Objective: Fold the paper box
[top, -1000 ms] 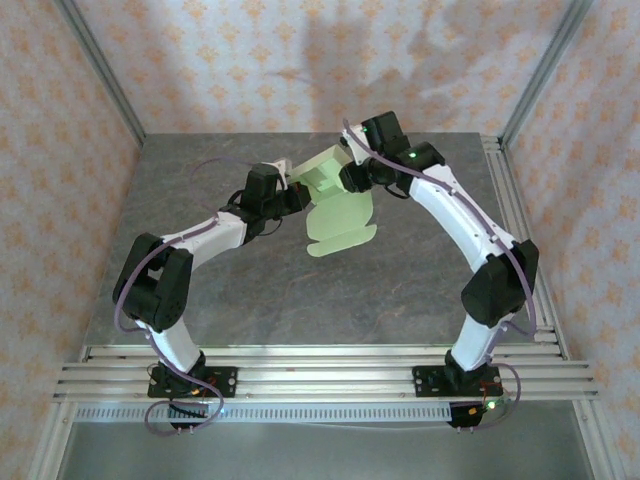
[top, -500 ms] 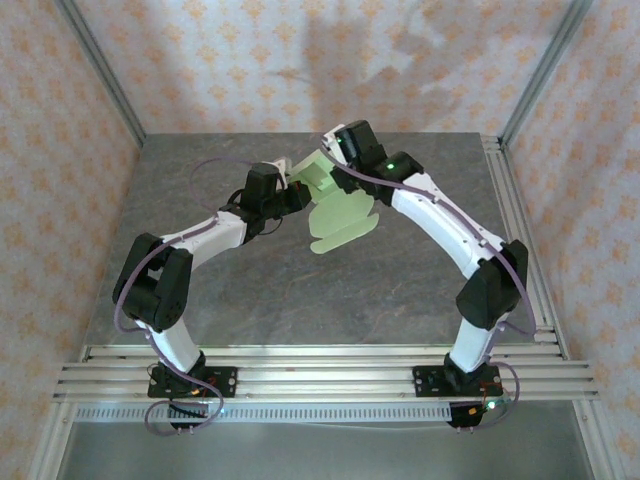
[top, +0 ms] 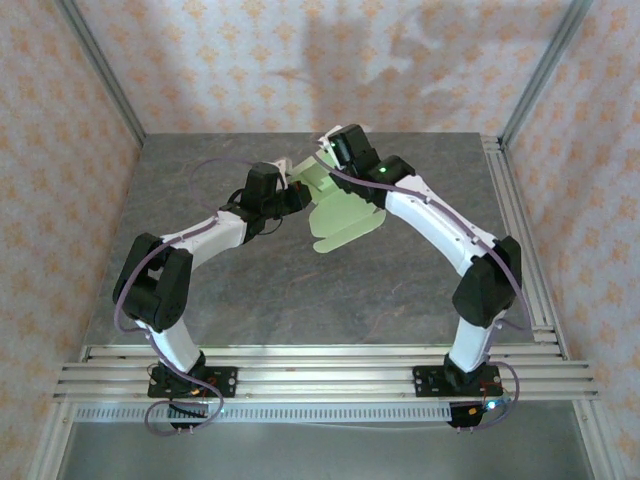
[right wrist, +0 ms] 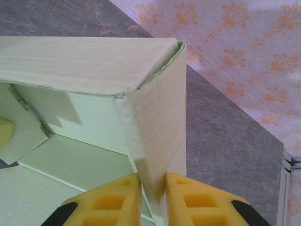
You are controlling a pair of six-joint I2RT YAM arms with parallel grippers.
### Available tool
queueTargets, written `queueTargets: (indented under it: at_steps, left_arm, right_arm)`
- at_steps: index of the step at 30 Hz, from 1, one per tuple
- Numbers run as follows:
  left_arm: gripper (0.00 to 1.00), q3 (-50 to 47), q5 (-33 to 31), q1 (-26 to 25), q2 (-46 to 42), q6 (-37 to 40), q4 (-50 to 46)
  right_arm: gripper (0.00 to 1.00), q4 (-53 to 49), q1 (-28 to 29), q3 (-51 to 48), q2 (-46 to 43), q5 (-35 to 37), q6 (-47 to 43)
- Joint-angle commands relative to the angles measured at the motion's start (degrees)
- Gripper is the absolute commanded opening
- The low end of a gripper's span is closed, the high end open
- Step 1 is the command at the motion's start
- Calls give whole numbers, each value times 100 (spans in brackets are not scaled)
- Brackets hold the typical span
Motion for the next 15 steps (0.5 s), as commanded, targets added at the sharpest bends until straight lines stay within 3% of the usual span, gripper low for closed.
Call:
queueTargets:
  at_steps: [1, 4, 12, 15]
  left_arm:
    - [0, 148, 268, -48, -161, 140, 91]
    - [0, 140, 256, -54, -171, 148, 92]
    - [0, 160, 273, -54, -193, 132, 75]
    - [0, 166, 280, -54, -204, 123, 67]
  right_arm:
    - [19, 171, 102, 28, 196, 301, -176]
    - [19, 221, 111, 44, 229, 456, -183]
    - [2, 442, 242, 39, 412, 1234, -337]
    - [1, 517, 289, 36, 486, 1368, -319]
